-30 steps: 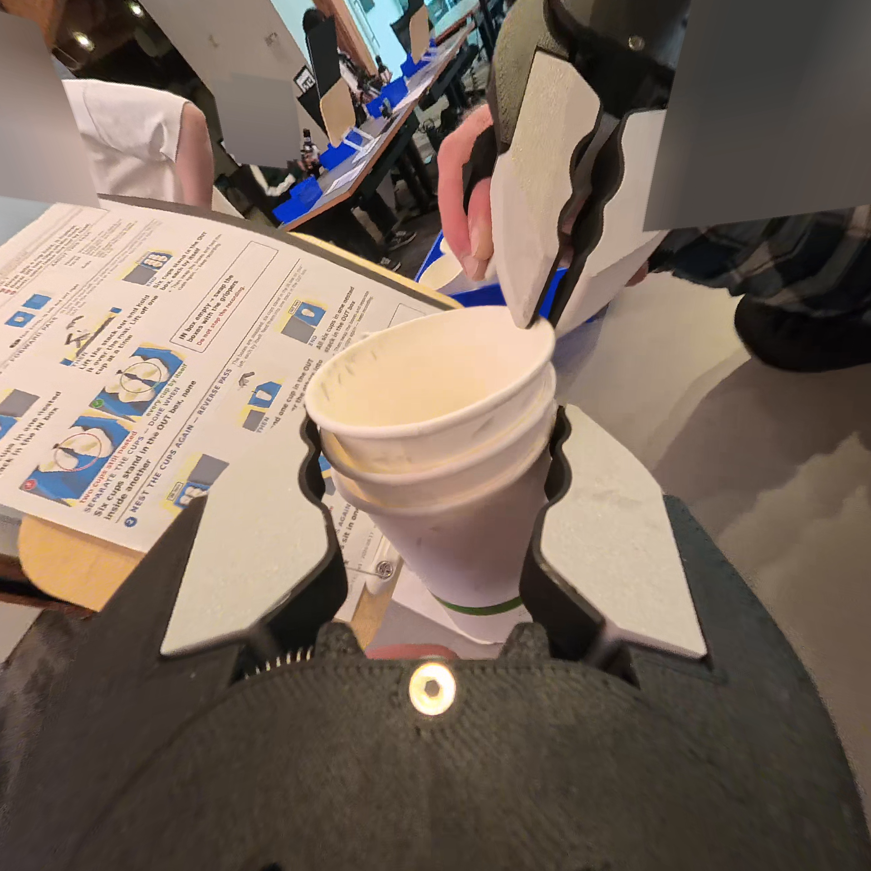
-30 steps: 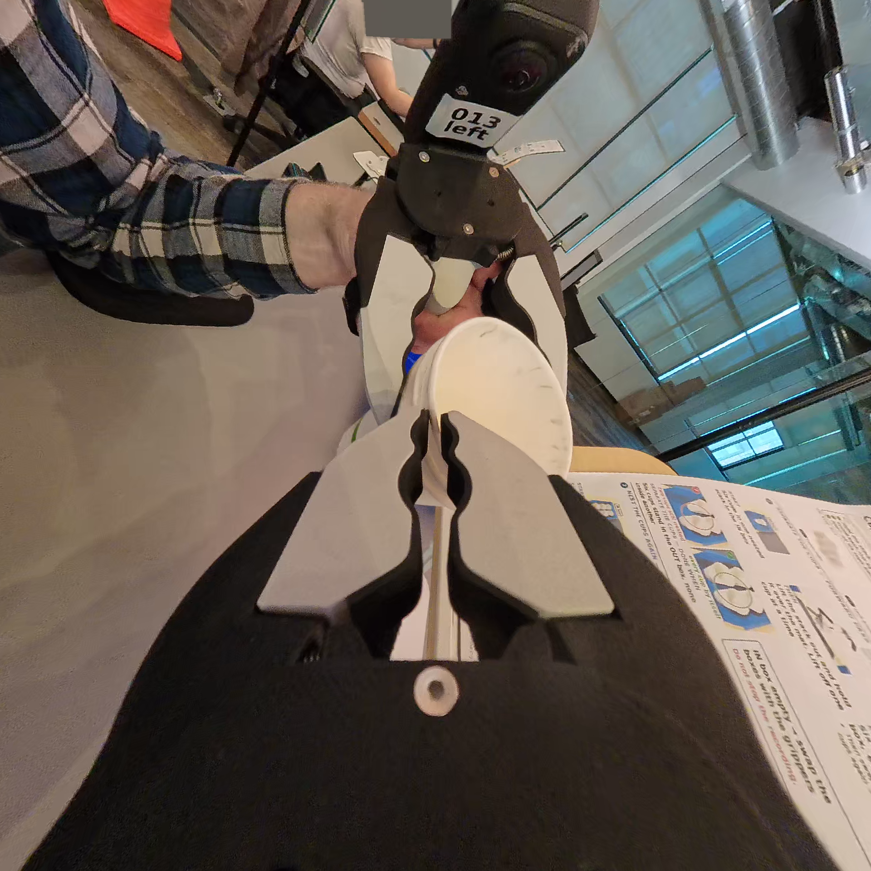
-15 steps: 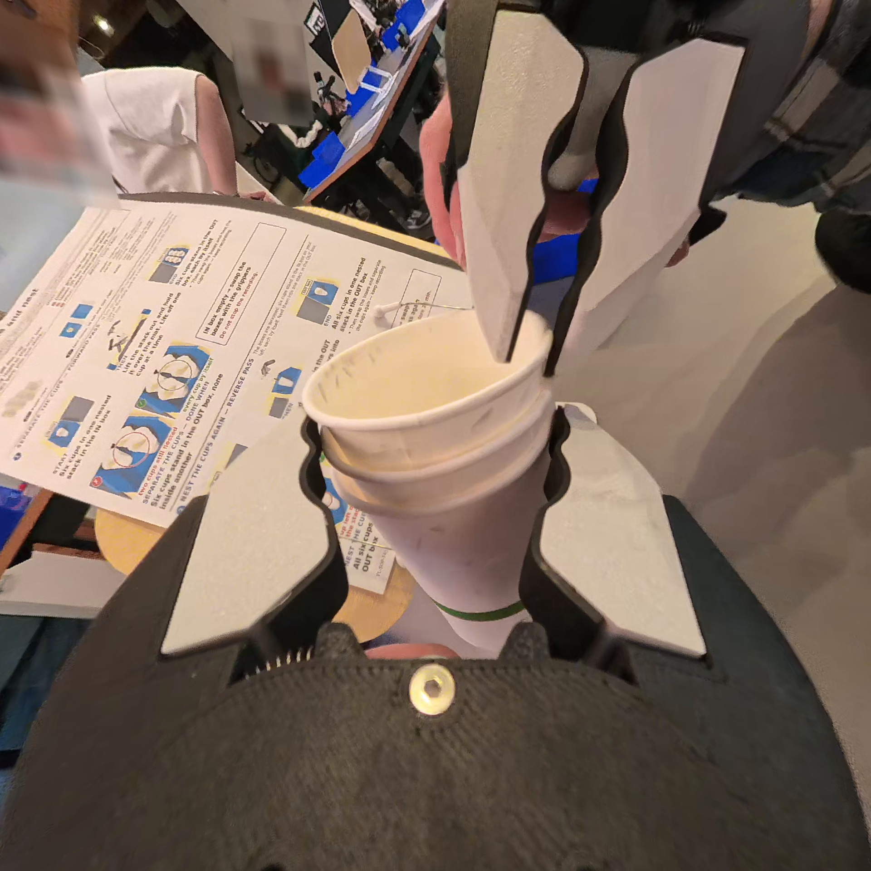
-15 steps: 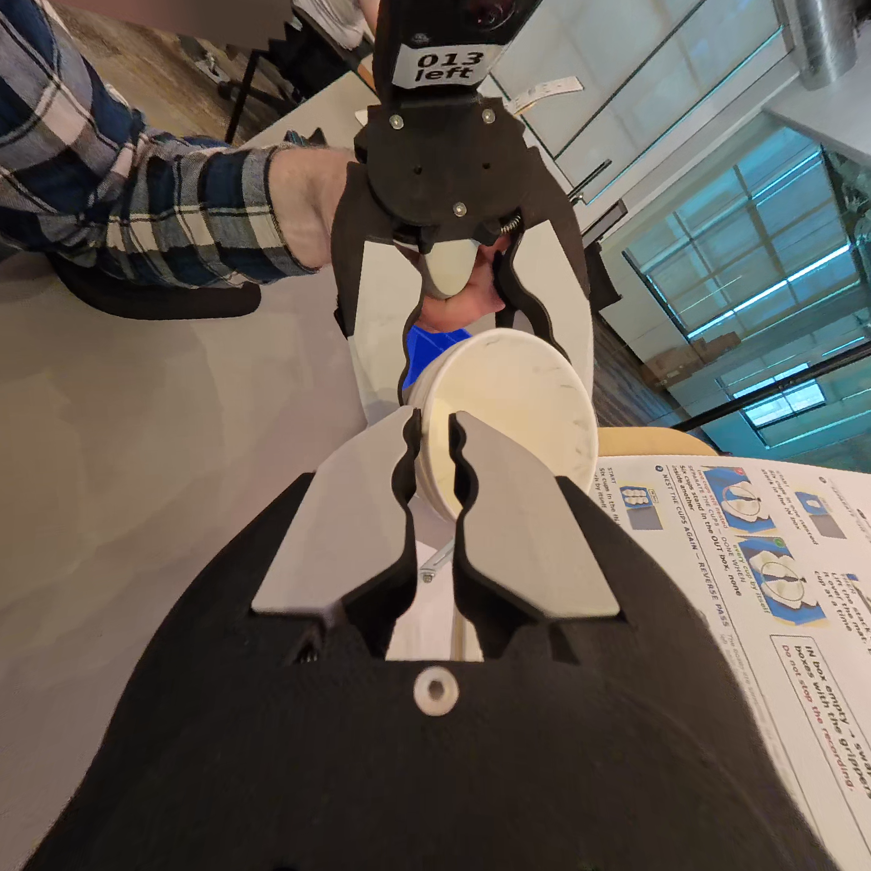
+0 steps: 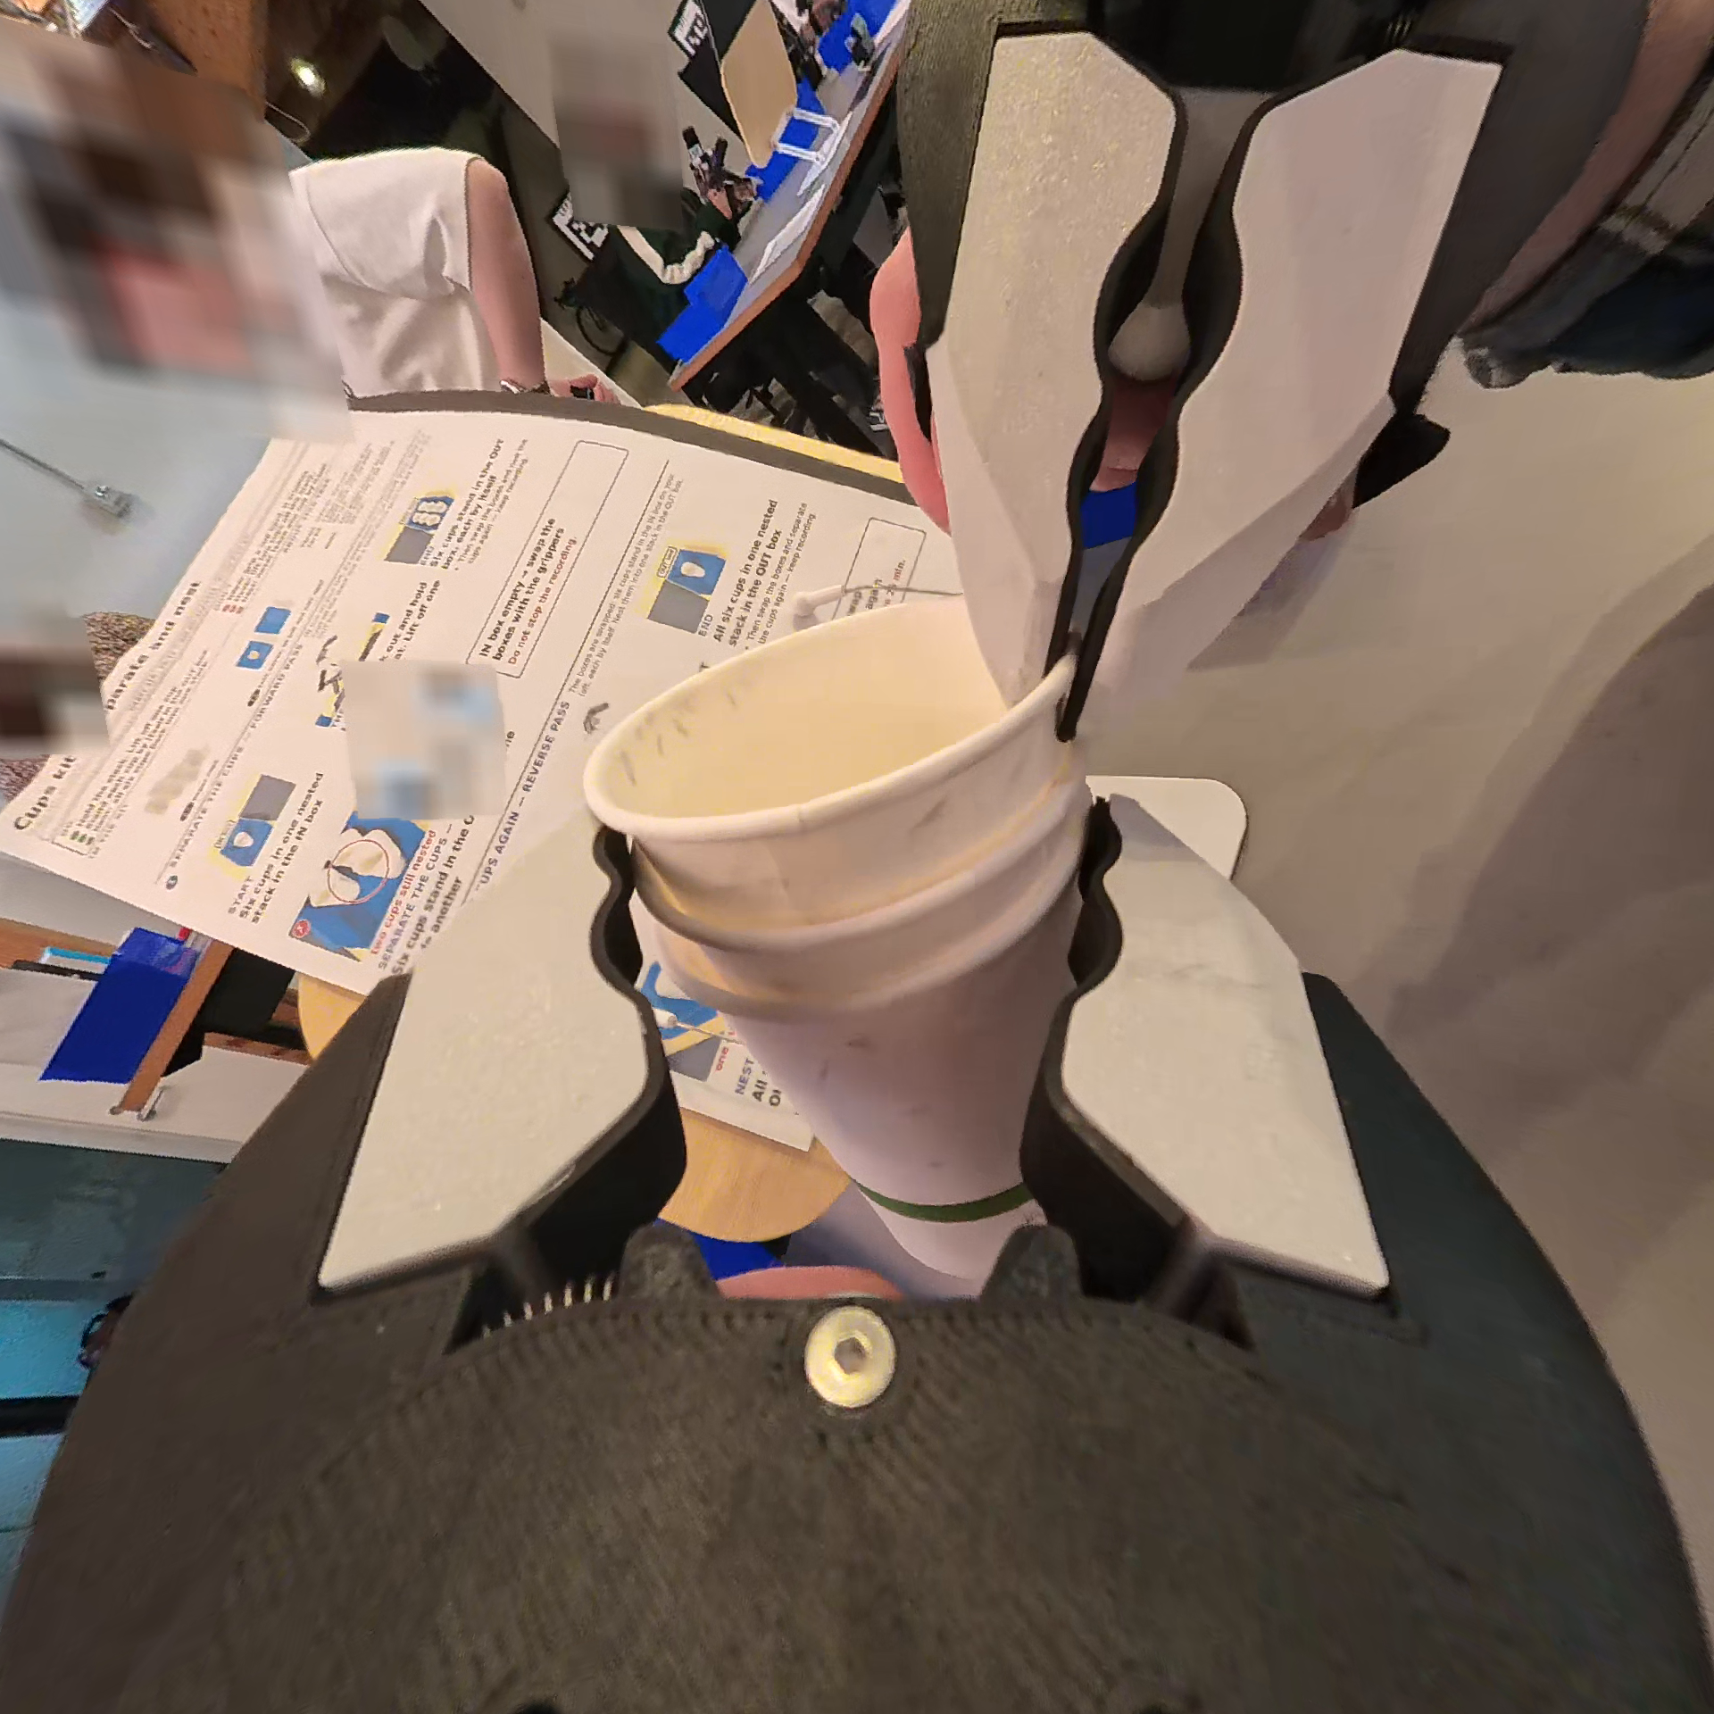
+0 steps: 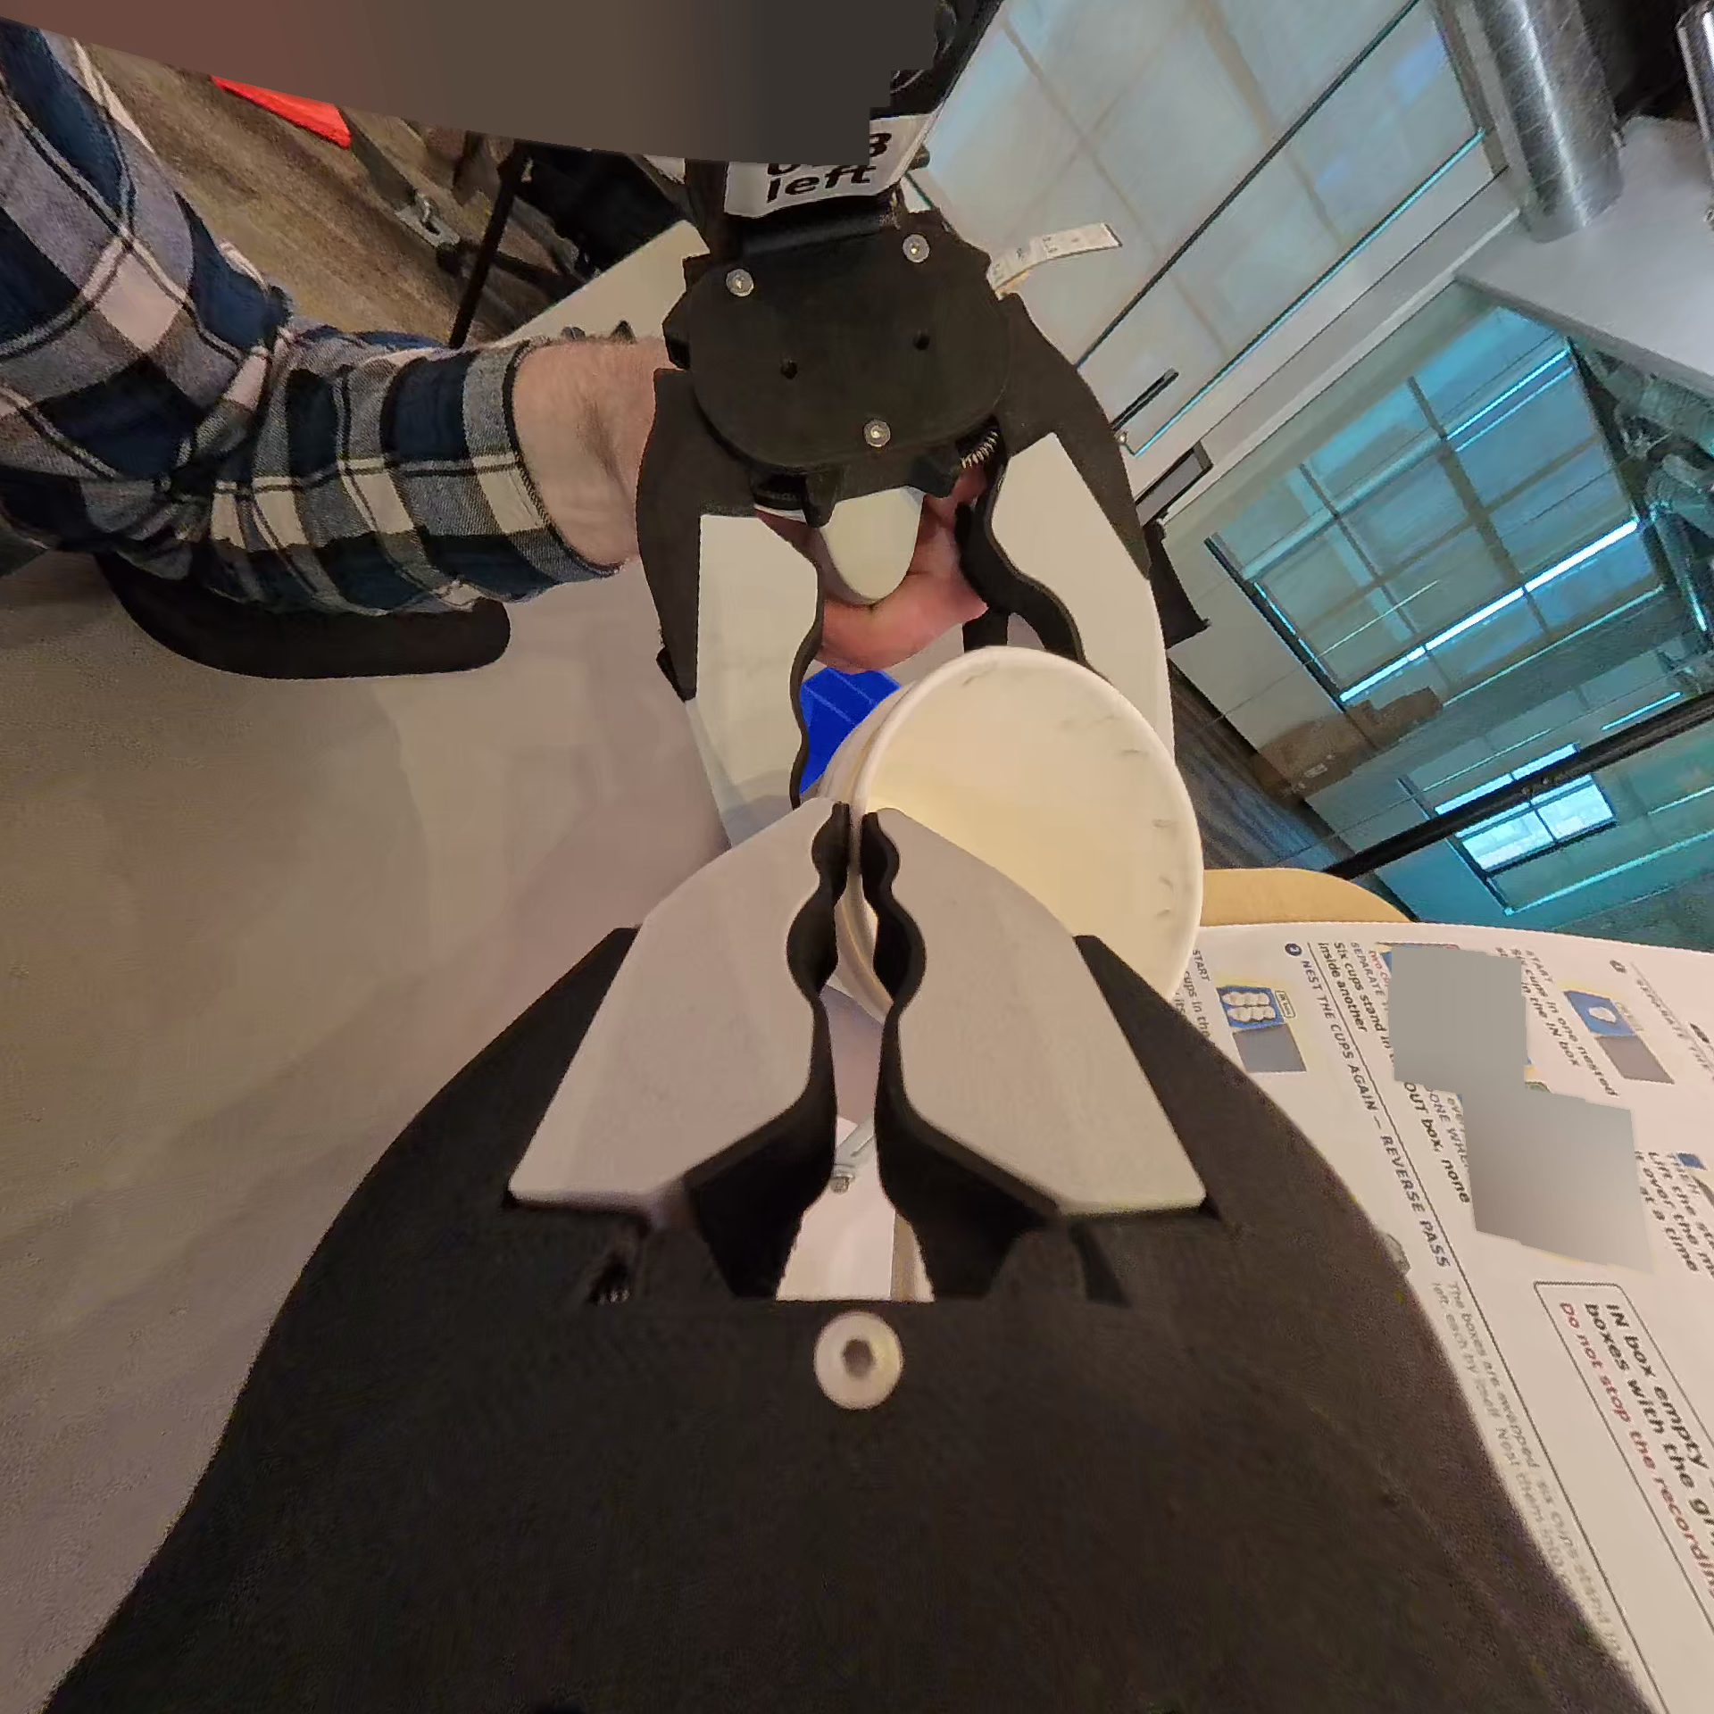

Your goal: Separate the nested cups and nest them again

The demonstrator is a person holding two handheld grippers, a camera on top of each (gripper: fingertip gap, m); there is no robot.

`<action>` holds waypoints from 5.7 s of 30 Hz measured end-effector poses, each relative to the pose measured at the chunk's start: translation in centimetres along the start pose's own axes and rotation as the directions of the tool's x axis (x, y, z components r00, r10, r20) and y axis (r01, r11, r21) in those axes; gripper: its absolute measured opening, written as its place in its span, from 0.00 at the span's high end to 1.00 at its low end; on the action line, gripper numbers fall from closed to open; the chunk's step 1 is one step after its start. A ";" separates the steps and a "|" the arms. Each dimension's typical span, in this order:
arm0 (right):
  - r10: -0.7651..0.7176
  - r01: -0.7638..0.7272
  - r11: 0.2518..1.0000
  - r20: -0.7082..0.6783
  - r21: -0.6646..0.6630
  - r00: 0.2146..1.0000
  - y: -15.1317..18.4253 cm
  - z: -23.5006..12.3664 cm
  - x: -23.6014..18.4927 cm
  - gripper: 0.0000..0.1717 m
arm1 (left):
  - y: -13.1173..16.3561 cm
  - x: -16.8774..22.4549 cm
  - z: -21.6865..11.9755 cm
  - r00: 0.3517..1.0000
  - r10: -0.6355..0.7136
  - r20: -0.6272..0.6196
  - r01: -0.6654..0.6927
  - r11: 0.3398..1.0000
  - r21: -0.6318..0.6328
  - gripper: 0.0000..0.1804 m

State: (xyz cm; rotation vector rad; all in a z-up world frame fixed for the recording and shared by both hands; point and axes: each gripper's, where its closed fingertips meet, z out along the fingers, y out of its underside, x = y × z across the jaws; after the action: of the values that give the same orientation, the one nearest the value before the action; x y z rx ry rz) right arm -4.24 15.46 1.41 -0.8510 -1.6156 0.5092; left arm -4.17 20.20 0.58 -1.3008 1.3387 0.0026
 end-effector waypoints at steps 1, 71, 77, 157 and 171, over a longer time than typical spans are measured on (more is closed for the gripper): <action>-0.002 0.002 1.000 0.001 0.008 1.000 -0.1 -0.1 0.0 0.99 | -0.1 0.0 -0.1 1.000 0.004 0.006 -0.004 1.000 0.004 0.49; 0.296 -0.780 0.223 -0.721 -0.586 0.626 29.3 -36.7 1.9 0.98 | 0.7 -0.9 -0.3 0.997 0.040 0.072 -0.036 0.998 -0.051 0.50; 0.378 -0.776 0.208 -0.683 -0.595 0.625 32.4 -36.2 0.4 0.98 | 0.7 -0.9 -0.3 0.996 0.042 0.073 -0.038 0.998 -0.052 0.50; -0.212 0.255 0.953 0.240 -0.165 0.947 2.7 -1.1 -4.5 0.98 | -1.7 4.3 -1.2 0.939 -0.111 -0.324 0.152 0.983 0.104 0.48; -0.131 0.150 0.984 0.181 -0.098 0.975 1.5 -2.9 -2.8 0.91 | 0.4 3.9 0.3 0.948 -0.109 -0.300 0.126 0.991 0.038 0.53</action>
State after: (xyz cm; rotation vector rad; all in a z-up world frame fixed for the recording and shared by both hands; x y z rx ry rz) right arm -0.90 13.92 -0.83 -0.7838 -1.8639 0.4052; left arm -2.92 18.05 -2.50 -1.3691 1.5003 -0.3234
